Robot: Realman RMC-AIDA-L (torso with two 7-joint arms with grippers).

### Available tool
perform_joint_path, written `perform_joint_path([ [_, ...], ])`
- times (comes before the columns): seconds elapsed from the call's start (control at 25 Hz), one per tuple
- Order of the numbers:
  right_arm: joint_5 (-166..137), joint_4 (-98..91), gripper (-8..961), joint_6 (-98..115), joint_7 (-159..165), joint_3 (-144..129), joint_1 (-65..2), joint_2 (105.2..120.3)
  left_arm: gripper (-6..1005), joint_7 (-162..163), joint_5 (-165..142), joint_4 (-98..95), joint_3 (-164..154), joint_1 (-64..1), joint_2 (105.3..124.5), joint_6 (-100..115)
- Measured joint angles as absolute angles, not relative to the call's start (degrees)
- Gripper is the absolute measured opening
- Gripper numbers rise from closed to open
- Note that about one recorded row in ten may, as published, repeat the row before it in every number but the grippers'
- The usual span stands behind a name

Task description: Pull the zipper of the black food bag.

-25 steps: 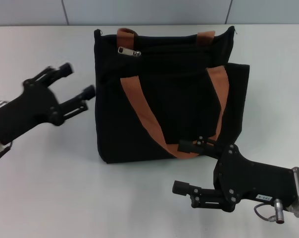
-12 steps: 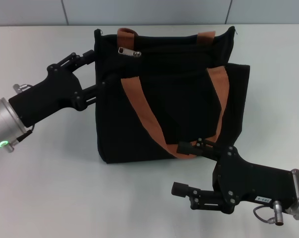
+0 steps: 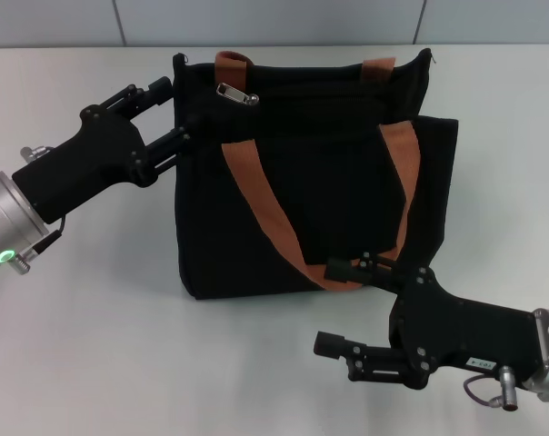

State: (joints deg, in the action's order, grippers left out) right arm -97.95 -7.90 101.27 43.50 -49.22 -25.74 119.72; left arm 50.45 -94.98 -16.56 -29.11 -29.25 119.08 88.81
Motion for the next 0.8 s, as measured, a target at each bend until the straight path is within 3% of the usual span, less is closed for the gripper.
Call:
perform_joint_path([
  [0.56,-96.7,-7.38,792,100.54,43.5,-49.22,-25.75,119.8,464,50.33,-94.83,-16.25,-29.97,-29.72,119.09,89.63],
  [0.64,-96.65,-7.38,792,100.54,43.5,-49.21,-25.75,119.8,226,50.49,-94.73,-15.77,-29.84,-29.76,119.09,90.44],
  [0.8,-95.08,-6.86,790,100.49,43.51,-49.22,-25.75,119.8,40,50.28,-92.02,-11.12,-29.14,-30.94,119.14,95.8],
])
